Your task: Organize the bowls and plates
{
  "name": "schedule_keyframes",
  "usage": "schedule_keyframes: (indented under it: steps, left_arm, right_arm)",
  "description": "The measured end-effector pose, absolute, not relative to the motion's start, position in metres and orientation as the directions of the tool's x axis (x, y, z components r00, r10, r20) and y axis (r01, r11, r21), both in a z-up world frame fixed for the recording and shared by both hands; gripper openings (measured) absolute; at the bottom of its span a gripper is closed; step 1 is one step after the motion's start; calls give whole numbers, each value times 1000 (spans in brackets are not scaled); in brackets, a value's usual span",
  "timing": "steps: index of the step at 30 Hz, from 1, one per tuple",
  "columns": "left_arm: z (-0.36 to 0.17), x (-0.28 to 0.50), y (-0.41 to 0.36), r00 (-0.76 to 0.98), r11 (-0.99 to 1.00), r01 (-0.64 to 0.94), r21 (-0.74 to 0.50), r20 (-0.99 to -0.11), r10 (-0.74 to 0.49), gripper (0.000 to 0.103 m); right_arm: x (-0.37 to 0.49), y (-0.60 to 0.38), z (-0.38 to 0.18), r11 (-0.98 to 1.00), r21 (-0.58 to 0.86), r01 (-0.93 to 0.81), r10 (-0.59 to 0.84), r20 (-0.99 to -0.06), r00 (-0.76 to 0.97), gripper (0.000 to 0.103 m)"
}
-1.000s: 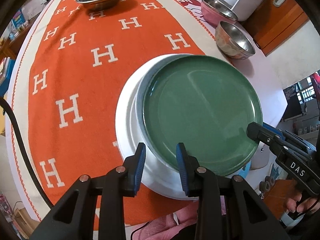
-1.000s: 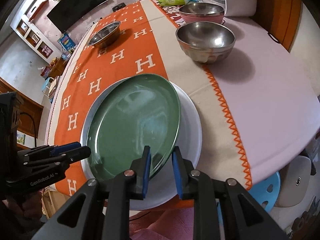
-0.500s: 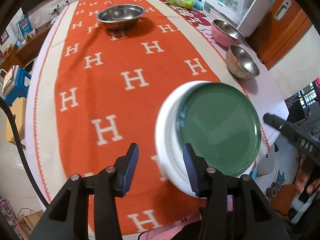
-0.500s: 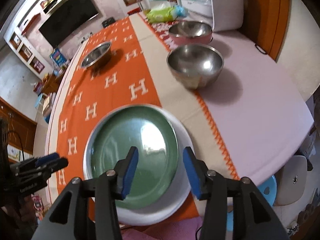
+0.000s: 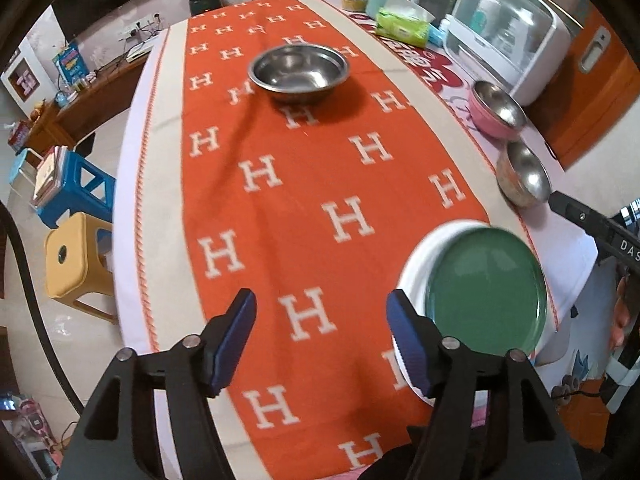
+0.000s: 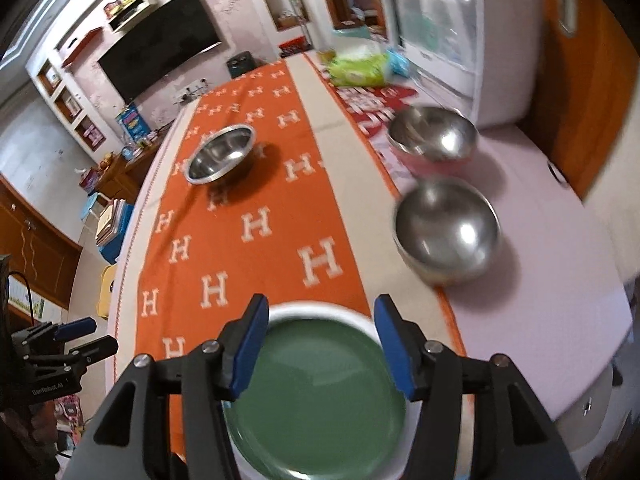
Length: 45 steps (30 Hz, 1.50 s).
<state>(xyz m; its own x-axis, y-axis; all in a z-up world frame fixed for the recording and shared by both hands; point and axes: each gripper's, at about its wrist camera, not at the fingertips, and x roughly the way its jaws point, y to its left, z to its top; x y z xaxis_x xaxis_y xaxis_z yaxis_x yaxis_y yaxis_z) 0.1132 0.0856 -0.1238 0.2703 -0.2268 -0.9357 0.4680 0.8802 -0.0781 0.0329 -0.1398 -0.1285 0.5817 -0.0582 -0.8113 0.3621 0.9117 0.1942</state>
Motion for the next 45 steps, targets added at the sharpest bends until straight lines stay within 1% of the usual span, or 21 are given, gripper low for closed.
schedule_keyframes:
  steps: [7,14,19,21,24,27,30,34,37,39,43,45]
  left_arm:
    - [-94,165,90,314,891,452,-25,-931,-186,69]
    - [-67,219,98,357,904,428,-19,-915,-189,70]
    - [-53,253,96,408,909,417,15,-897,-173,70]
    - [-51,267,94,420,913,407,13,-891,-174,70]
    - [-52,287,95,425,921,389,-24,-882,-202,70]
    - [-59,303,93,422,922,382,-59,-876,-231,70]
    - [-74,317,89,379,921,381,-77,-896,-232,70]
    - [-94,331,87,350,909,388,-152,-888,-298,70]
    - [-120,345,84,342,906,372,-203,-877,-337,70]
    - [-135,353,81,330,906,352,-236,-874,-356,70]
    - [-174,372,75,269,891,319,-324,-870,-412,70]
    - [-187,377,72,267,883,315,-347,-861,-433,70]
  right_arm:
    - [92,-129,-88,946,168,276,-54,-759,648,56]
    - [146,-120,-55,964,149,221,-53,-707,706,63]
    - [187,-112,-40,973,128,191,-56,-672,738,64]
    - [201,-111,-37,973,130,193,-59,-665,744,64]
    - [219,-113,-38,969,150,197,-53,-651,757,65]
    - [230,-115,-44,965,158,209,-61,-640,766,65]
    - [241,-116,-56,962,157,222,-73,-635,769,65]
    - [257,-118,-75,961,166,220,-73,-618,783,65]
    - [270,-117,-95,961,175,213,-64,-609,790,65]
    - [279,-115,-111,960,172,222,-69,-621,781,65]
    - [294,-110,-142,958,192,213,-34,-661,750,65]
    - [299,-109,-155,957,204,207,-18,-669,743,65]
